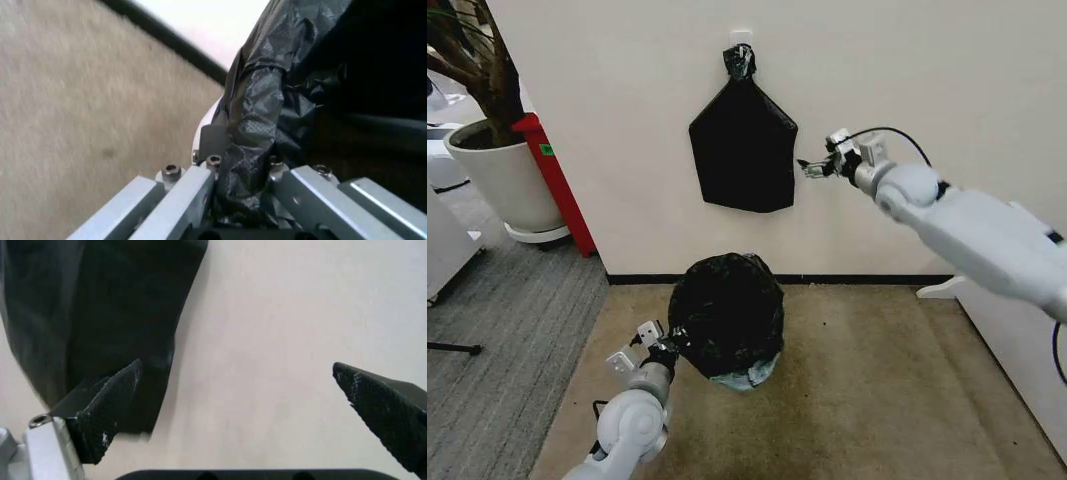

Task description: Place the garbage bag over the trash bin.

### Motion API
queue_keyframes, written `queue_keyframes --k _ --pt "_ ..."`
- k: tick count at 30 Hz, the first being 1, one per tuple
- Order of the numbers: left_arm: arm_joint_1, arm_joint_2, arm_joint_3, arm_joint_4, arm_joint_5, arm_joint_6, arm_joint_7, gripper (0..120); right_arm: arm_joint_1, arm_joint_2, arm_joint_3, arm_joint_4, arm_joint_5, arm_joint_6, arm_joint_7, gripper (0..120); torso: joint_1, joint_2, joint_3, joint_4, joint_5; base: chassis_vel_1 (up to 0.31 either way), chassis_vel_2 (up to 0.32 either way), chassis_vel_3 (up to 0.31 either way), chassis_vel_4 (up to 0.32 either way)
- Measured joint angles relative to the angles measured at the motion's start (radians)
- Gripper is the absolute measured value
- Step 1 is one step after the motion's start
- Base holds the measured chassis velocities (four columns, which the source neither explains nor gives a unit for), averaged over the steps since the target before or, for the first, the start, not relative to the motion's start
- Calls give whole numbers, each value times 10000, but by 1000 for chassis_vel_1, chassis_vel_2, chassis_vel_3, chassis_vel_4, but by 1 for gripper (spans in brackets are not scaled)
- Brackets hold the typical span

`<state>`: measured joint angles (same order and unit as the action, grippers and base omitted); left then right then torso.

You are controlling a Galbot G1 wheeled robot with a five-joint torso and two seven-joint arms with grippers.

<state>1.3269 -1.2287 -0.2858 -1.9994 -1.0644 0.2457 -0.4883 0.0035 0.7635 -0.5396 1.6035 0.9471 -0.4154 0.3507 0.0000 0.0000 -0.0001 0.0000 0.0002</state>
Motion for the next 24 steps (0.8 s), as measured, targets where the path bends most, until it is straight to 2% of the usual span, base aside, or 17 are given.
queue_keyframes --k 1,3,4,6,9,13,19,21,24 --pt "-30 -25 9 -55 -347 284 -201 0 -362 -97 255 845 202 -660 794 100 0 0 0 -1 0 0 0 0 0" --pt "-41 -32 10 -68 -488 388 -276 0 -454 -103 321 1049 255 -808 979 100 0 0 0 -3 0 0 0 0 0" --pt "-92 -65 14 -100 -1012 728 -530 0 -913 -64 639 2024 413 -1464 1833 100 0 0 0 -2 -1 0 0 0 0" --pt "-164 -89 48 -94 -1537 1104 -806 0 -1427 109 1053 3113 543 -2087 2559 100 0 0 -1 0 -5 0 0 0 0" --pt "-226 -141 77 -145 -2133 1657 -1171 0 -2072 373 1479 4110 493 -2560 2933 100 0 0 0 3 -2 0 0 0 0" --pt "-305 -185 177 -231 -2232 1813 -1264 0 -2267 425 1658 4823 709 -3002 2893 100 0 1 -1 0 -2 0 0 0 0" --pt "-593 -221 334 104 -1609 1249 -1120 0 -2205 466 1541 5874 2079 -3147 3247 91 0 0 0 -1 -7 0 0 0 0" --pt "-729 -292 392 290 -1012 681 -860 0 -2359 683 1323 6185 2411 -3143 3615 82 0 0 0 0 -4 0 0 0 0" --pt "-916 -415 453 459 -462 305 -670 0 -2731 1015 1116 6205 2425 -3139 3822 70 0 1 0 0 -6 0 0 0 0"
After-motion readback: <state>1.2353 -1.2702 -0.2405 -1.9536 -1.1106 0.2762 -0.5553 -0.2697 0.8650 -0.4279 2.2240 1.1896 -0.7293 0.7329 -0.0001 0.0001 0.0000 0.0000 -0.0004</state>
